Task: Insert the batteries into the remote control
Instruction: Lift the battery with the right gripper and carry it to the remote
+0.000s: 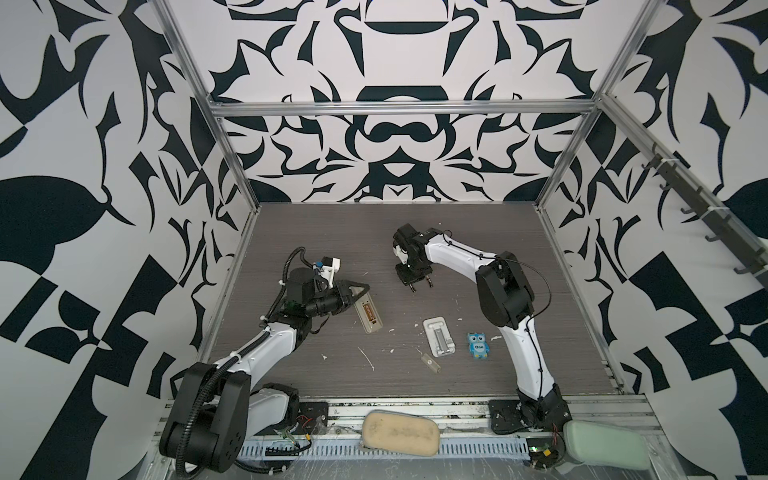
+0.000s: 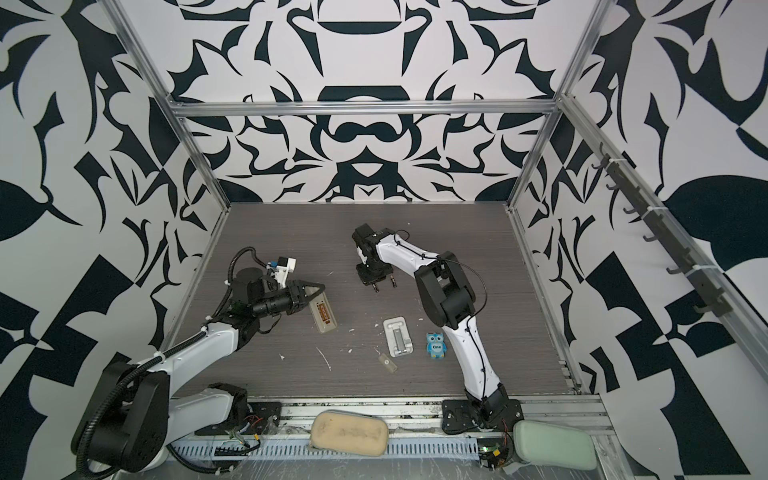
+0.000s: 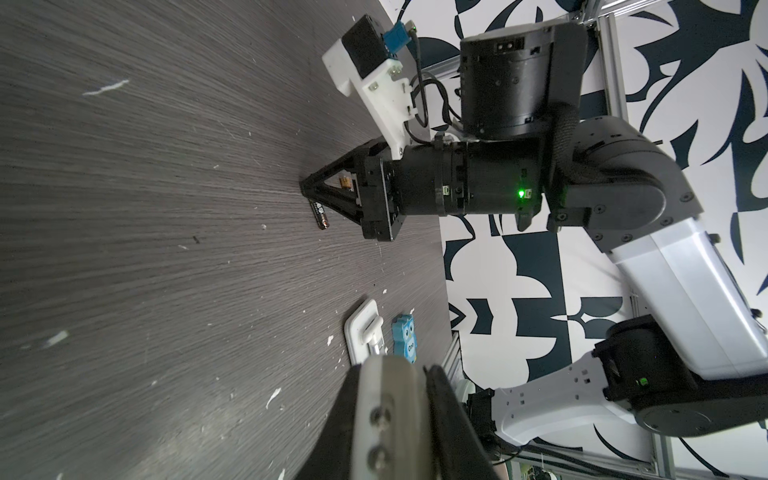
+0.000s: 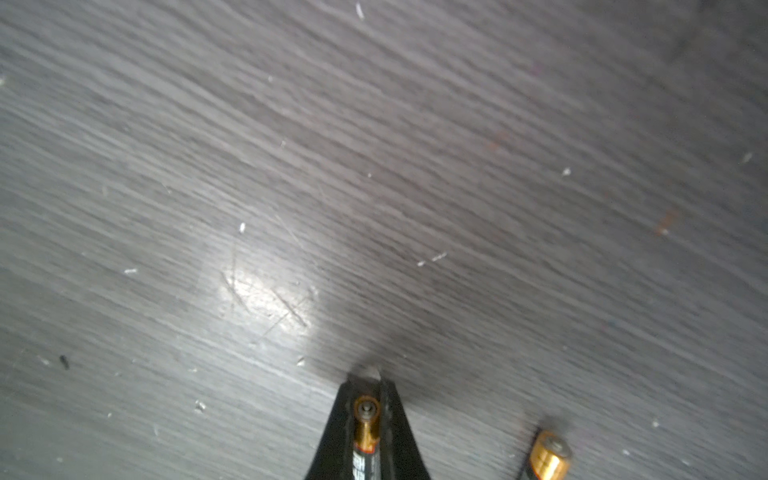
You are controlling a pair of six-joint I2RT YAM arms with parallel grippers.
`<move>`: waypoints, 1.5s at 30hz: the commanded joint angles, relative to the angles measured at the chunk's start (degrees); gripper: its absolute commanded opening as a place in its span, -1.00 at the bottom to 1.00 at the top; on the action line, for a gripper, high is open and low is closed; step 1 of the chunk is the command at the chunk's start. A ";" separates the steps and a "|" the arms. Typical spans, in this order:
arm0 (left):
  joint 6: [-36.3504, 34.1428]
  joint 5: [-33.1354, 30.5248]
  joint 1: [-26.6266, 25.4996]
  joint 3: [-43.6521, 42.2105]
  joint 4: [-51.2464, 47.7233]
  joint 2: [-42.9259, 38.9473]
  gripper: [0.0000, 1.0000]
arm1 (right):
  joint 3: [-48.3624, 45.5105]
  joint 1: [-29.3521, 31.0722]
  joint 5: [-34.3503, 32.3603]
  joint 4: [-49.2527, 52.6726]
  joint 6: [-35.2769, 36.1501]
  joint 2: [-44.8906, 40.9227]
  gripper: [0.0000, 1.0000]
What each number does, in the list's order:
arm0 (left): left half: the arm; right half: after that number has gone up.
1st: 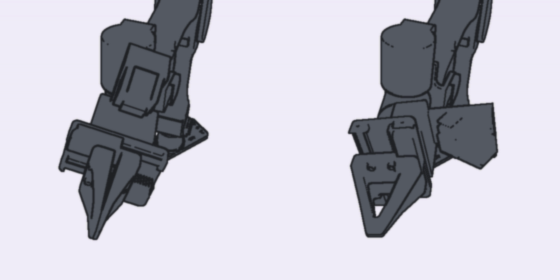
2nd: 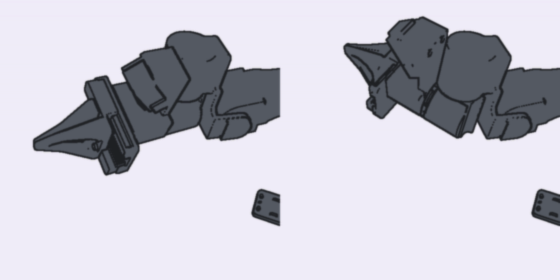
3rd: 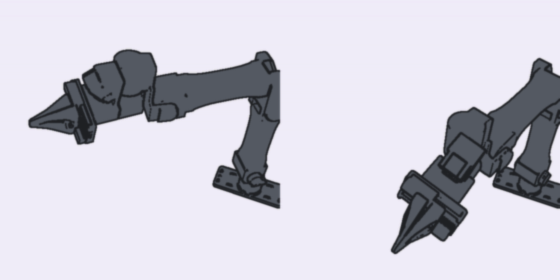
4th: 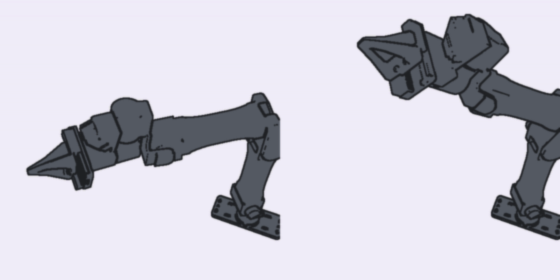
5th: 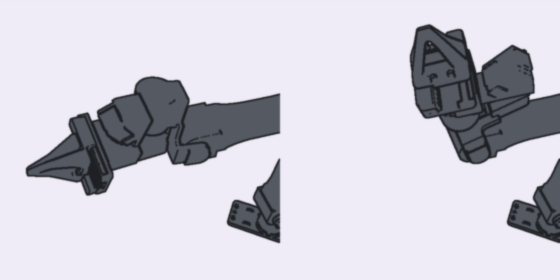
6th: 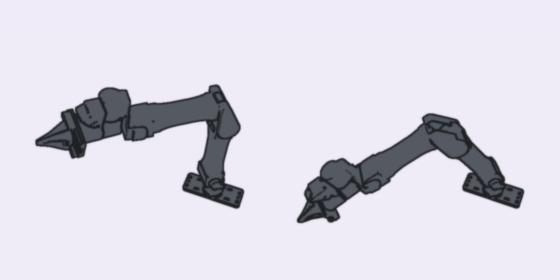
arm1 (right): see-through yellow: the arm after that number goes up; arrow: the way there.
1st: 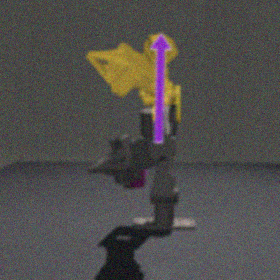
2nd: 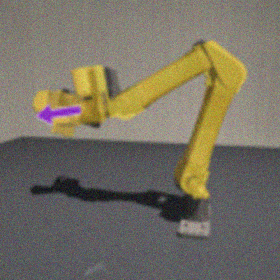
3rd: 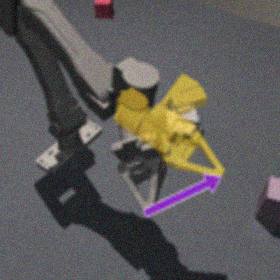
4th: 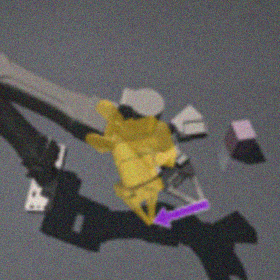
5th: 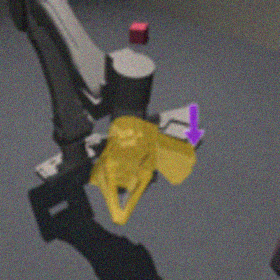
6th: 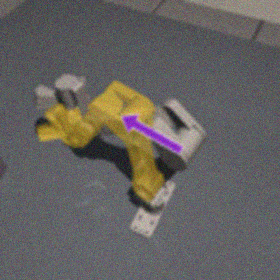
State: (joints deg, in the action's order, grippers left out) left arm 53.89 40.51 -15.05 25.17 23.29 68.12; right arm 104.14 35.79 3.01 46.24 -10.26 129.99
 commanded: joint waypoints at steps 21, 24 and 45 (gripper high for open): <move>3.06 -4.38 0.12 7.70 3.20 1.60 -1.00 | -18.39 0.00 14.53 -17.26 2.31 -37.89 -1.00; 5.32 -4.48 0.05 9.20 5.76 2.18 -1.00 | -22.29 0.07 18.22 -24.26 0.96 -43.78 -1.00; 15.63 -8.60 -4.18 15.09 15.61 8.14 -1.00 | -22.50 6.02 26.75 -34.13 3.18 -44.61 -1.00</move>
State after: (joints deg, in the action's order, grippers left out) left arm 68.14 32.38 -18.59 38.41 35.40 75.99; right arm 78.70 40.47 29.19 12.58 -10.11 85.41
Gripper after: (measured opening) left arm 0.230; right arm 0.117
